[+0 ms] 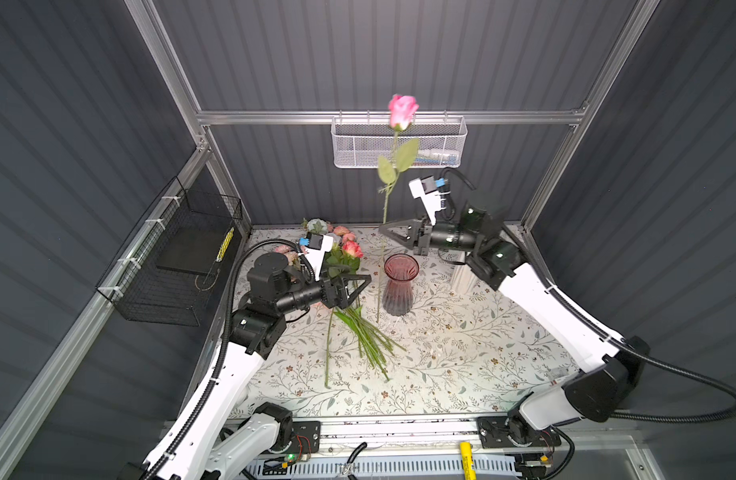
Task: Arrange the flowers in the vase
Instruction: 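Carry the rose over the pink vase with the right gripper while the left withdraws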
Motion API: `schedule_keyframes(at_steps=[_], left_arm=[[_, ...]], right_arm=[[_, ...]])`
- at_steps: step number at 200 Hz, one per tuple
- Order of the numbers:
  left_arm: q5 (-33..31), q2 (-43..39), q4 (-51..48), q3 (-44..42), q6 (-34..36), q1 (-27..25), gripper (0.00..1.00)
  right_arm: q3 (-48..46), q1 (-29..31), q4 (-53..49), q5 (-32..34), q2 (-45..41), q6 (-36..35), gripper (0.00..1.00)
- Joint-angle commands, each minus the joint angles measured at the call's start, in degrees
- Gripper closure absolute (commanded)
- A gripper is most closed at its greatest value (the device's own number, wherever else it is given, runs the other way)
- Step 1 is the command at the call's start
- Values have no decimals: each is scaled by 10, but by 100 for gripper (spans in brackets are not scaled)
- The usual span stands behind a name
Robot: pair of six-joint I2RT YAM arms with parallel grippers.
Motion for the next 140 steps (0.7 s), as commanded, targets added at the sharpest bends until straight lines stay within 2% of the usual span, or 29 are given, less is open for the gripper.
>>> schedule_keyframes(at_steps=[1, 17, 35, 69, 109, 140], left_arm=[[-159, -41, -21, -15, 10, -1, 0], [-227, -67, -29, -43, 8, -1, 0], [-274, -89, -42, -69, 2, -1, 0], [-298, -117, -61, -102, -19, -1, 0], [-328, -139, -70, -136, -50, -1, 0], [-344, -130, -74, -148, -73, -1, 0]], right_arm=[[-3, -34, -26, 87, -45, -80, 100], [1, -50, -27, 132, -47, -110, 100], [7, -58, -9, 166, -32, -134, 100], [5, -61, 34, 183, 24, -153, 100], [-69, -58, 103, 197, 52, -158, 100], [-117, -40, 91, 206, 50, -156, 100]])
